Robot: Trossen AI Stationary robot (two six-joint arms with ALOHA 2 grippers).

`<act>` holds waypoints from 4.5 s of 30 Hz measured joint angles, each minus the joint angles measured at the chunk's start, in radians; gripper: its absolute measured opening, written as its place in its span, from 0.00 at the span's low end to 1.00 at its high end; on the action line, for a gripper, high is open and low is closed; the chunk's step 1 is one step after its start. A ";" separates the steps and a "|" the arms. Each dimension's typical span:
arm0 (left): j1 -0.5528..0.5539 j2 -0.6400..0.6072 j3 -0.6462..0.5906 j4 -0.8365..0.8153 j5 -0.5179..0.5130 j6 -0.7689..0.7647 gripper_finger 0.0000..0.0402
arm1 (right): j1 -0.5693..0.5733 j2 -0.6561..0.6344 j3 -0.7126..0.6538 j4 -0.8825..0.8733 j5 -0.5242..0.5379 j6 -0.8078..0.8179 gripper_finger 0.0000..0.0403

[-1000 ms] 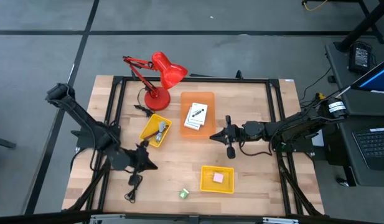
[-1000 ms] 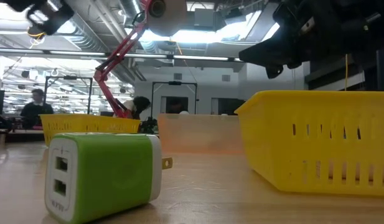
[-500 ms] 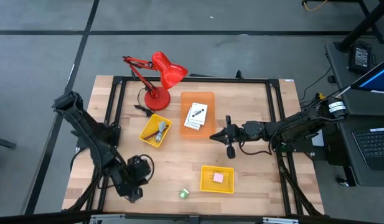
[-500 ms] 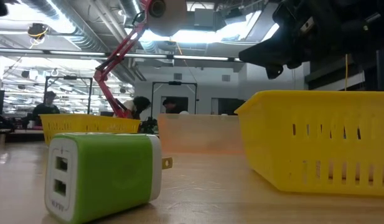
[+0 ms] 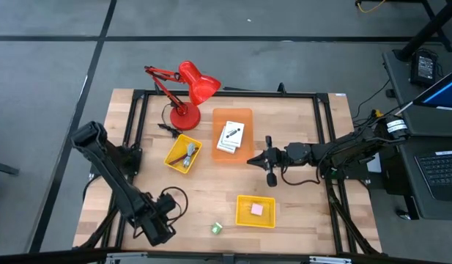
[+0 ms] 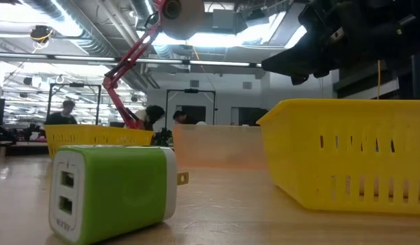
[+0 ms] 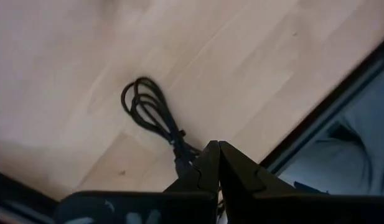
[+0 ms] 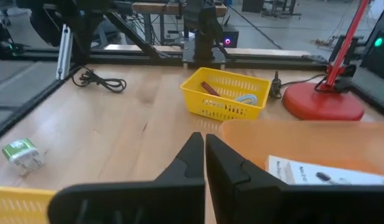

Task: Pick and place items into bin
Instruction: Put the black charger cable into the left yellow bin

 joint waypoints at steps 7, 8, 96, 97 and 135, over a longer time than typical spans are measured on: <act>-0.006 0.032 0.001 0.011 0.054 -0.131 0.01 | -0.001 0.000 0.000 0.002 0.000 -0.083 0.00; -0.008 0.032 0.001 0.011 0.061 -0.165 0.01 | -0.001 0.000 0.000 0.002 0.000 -0.096 0.00; -0.099 0.320 0.003 0.066 0.175 -0.408 0.26 | -0.001 0.000 0.000 -0.151 -0.032 -0.169 0.00; -0.099 0.321 0.003 0.068 0.178 -0.400 0.21 | -0.001 0.000 0.000 -0.151 -0.032 -0.169 0.00; -0.131 0.167 0.010 0.054 -0.679 -0.068 0.07 | -0.001 0.000 0.000 -0.151 -0.032 -0.170 0.00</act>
